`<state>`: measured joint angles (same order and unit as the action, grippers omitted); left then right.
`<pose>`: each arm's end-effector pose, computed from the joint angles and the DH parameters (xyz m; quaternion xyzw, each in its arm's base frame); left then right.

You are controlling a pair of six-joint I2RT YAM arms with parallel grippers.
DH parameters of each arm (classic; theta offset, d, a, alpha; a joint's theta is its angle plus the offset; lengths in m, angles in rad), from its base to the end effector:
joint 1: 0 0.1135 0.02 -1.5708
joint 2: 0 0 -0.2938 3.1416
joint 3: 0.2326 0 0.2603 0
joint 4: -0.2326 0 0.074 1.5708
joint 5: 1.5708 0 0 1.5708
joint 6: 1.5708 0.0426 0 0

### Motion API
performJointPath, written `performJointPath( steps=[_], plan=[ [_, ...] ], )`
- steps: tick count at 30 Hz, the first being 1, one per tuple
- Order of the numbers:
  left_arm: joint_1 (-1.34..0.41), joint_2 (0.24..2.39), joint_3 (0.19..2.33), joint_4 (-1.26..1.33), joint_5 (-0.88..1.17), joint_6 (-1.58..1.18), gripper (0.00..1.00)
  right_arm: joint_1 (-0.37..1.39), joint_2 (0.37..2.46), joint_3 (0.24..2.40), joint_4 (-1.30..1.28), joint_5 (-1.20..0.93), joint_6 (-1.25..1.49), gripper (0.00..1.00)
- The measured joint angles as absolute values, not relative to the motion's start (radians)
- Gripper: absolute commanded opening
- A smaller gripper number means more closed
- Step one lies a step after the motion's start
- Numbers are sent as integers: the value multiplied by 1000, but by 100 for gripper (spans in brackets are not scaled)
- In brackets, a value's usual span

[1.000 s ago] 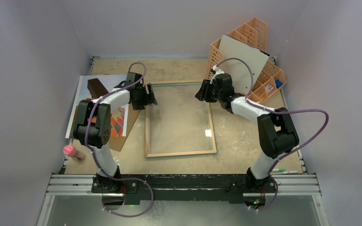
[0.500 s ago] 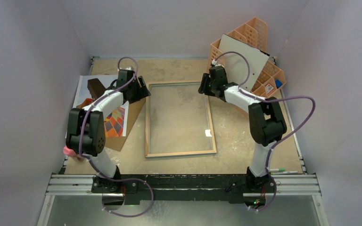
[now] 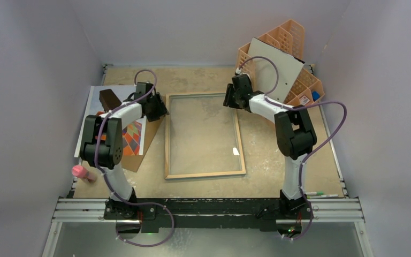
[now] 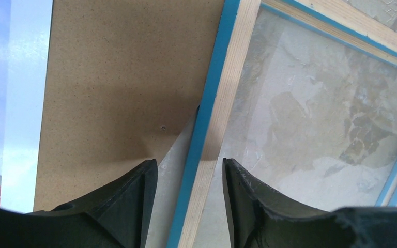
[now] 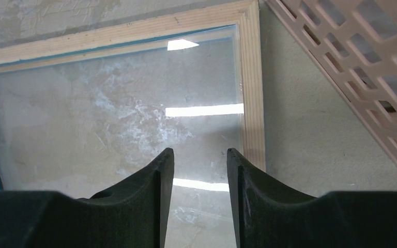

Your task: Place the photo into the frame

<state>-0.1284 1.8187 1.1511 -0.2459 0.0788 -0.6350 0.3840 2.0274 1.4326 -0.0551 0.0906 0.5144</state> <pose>0.3956 -0.0545 0.1964 -0.2247 0.9188 -0.1547 0.2854 0.4517 0.1784 0.2145 0.0784 0.8917 0.1562 0.4175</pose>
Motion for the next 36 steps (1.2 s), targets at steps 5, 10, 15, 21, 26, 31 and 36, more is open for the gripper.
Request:
performJointPath(
  steps=[5,10,15,21,26,31,36],
  plan=[
    [-125,1840,1154,-240,94,-635,50,385,2050,1433,-54,88,497,42],
    [-125,1849,1154,-240,105,-635,50,385,2054,1416,-15,99,476,44],
    [-125,1850,1154,-239,112,-635,51,391,2052,1397,26,111,456,45],
    [-125,1850,1154,-233,127,-634,53,404,2031,1340,86,115,444,45],
    [-125,1850,1154,-229,144,-633,54,408,1954,1265,66,117,446,48],
    [-125,1849,1152,-225,170,-630,56,403,1853,1201,-33,148,487,53],
    [-125,1847,1119,-214,216,-626,56,403,1784,1158,-64,162,516,54]
  ],
)
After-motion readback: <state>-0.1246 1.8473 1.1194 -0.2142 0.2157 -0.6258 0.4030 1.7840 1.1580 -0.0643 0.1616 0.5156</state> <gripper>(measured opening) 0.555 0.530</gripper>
